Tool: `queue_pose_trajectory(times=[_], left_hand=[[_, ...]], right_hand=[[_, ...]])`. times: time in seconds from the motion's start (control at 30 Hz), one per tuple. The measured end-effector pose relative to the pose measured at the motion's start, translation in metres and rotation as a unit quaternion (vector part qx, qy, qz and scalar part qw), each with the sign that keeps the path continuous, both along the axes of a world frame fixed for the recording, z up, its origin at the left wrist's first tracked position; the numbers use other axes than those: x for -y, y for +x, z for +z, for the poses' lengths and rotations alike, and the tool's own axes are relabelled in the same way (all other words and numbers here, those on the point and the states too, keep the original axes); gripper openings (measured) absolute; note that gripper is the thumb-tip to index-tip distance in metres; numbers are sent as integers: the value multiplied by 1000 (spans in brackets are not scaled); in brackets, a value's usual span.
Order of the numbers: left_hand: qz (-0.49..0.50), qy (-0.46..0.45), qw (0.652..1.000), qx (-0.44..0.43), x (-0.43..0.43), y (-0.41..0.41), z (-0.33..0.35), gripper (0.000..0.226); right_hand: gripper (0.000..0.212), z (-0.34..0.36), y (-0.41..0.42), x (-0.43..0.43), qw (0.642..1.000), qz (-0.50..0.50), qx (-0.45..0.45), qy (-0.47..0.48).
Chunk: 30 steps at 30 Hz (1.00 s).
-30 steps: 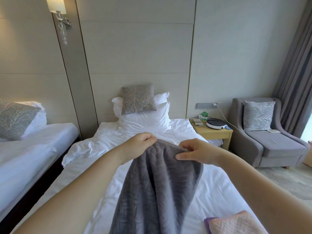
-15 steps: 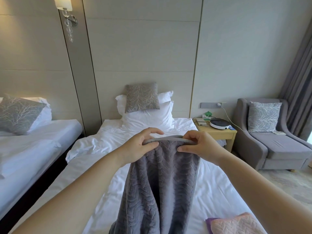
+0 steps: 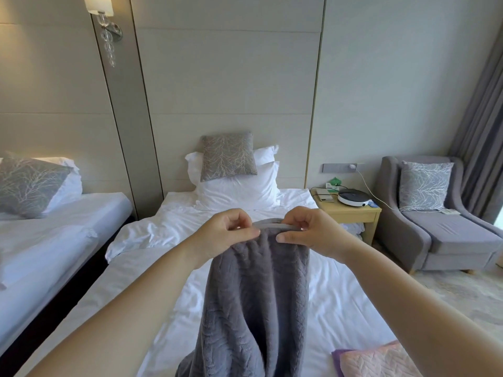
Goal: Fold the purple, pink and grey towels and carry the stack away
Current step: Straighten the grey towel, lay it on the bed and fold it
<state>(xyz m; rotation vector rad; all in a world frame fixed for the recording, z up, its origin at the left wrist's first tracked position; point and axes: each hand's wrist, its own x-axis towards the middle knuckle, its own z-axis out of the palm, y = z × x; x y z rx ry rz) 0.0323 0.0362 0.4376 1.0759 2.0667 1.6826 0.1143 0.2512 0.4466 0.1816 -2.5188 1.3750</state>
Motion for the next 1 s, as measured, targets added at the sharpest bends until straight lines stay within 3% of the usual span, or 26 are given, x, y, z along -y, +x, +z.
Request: queue_pose_trajectory(times=[0.17, 0.33, 0.43, 0.57, 0.67, 0.83, 1.0], left_hand=[[1, 4, 1000, -9, 7, -3, 6, 26], [14, -40, 999, -21, 9, 0, 9, 17], [-21, -79, 997, -2, 5, 3, 8, 33], [18, -101, 989, -106, -5, 8, 12, 17], [43, -99, 982, -152, -6, 11, 17, 19], [41, -139, 974, -177, -10, 10, 14, 22], [24, -61, 975, -211, -14, 12, 20, 13]], right_hand=[[15, -8, 4, -5, 994, 44, 64, -79], [15, -8, 1, 6, 989, 34, 1, -145], [15, -5, -2, 15, 989, 42, -24, -138], [6, -7, -3, 21, 987, 51, -34, -152], [3, -13, -2, 19, 980, 69, -29, -186], [11, -15, -2, 23, 967, 42, -81, -237], [10, -5, -4, 25, 966, 81, -76, -236]])
